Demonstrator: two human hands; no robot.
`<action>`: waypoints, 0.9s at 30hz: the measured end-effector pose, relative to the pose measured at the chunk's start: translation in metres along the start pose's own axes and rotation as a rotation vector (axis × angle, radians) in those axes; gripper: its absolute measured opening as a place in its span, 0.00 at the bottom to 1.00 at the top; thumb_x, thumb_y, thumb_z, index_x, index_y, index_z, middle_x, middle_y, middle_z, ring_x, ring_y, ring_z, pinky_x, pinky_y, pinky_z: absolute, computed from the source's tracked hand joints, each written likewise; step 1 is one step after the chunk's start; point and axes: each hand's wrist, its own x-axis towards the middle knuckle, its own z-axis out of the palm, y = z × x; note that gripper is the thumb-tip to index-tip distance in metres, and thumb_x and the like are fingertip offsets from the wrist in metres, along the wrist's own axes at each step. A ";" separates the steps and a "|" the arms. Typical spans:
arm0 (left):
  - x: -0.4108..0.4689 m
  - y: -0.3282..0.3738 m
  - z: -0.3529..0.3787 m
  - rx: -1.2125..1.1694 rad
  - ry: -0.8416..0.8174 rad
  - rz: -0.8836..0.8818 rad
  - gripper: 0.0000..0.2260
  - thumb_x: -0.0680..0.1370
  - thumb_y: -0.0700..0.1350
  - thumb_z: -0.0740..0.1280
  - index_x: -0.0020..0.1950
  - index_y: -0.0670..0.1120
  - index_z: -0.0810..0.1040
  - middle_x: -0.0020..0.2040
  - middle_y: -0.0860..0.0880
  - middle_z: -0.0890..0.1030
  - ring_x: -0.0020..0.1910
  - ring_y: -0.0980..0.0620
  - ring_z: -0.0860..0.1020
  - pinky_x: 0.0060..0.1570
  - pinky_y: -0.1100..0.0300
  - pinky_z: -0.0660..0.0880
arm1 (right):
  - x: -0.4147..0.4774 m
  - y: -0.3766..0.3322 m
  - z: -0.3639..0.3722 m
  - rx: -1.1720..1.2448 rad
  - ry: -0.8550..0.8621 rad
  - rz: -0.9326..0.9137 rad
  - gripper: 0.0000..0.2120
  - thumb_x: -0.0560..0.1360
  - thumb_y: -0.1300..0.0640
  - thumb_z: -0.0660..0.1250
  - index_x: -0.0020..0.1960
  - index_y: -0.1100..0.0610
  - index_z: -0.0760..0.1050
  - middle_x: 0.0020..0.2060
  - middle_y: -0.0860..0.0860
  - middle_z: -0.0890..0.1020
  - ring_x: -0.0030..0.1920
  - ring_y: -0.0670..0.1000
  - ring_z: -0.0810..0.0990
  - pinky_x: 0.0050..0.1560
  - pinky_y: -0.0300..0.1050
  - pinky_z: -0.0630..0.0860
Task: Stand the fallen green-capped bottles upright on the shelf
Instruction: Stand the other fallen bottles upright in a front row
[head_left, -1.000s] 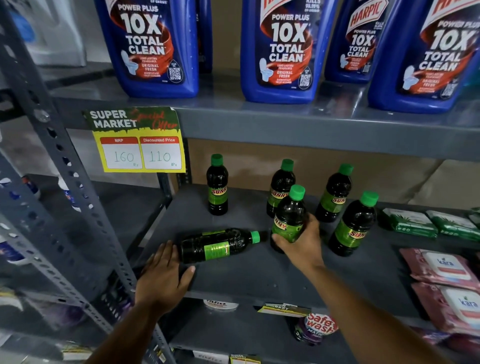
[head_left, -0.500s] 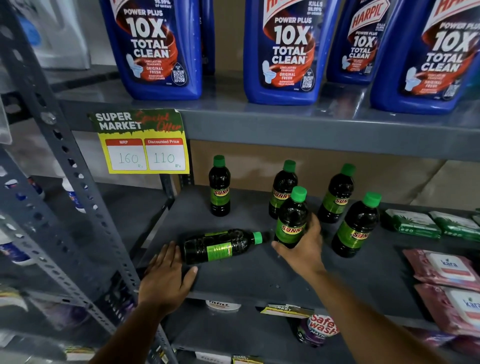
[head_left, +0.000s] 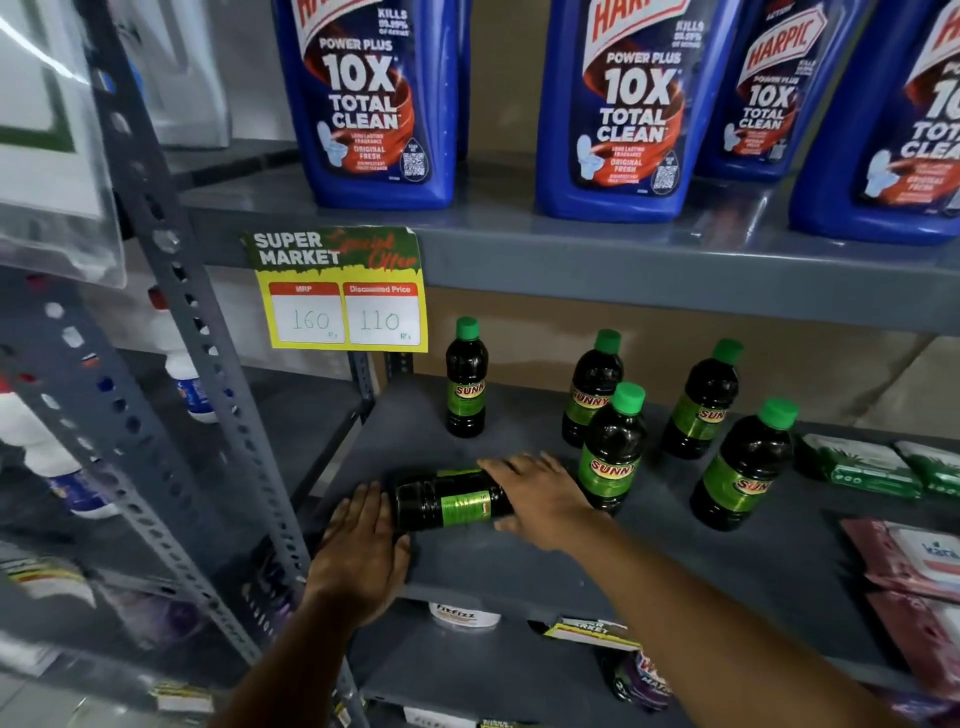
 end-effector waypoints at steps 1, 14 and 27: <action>0.000 0.001 -0.001 -0.011 0.003 0.000 0.35 0.75 0.60 0.38 0.76 0.40 0.51 0.79 0.40 0.53 0.78 0.44 0.48 0.74 0.52 0.40 | 0.002 0.000 -0.003 -0.008 -0.034 0.005 0.40 0.72 0.45 0.70 0.77 0.48 0.53 0.71 0.54 0.67 0.69 0.58 0.67 0.68 0.54 0.63; 0.003 0.004 -0.002 -0.073 0.009 -0.030 0.36 0.74 0.60 0.39 0.76 0.40 0.50 0.79 0.41 0.53 0.78 0.47 0.49 0.76 0.52 0.48 | 0.027 -0.016 -0.099 0.248 0.298 0.053 0.32 0.59 0.39 0.77 0.59 0.43 0.70 0.54 0.49 0.81 0.51 0.54 0.80 0.48 0.48 0.77; 0.002 0.003 -0.003 -0.075 0.001 -0.034 0.34 0.76 0.59 0.42 0.76 0.40 0.49 0.79 0.42 0.52 0.78 0.46 0.49 0.76 0.52 0.48 | 0.055 -0.025 -0.049 0.934 0.121 -0.001 0.50 0.57 0.44 0.80 0.73 0.45 0.59 0.58 0.37 0.72 0.57 0.36 0.72 0.56 0.31 0.68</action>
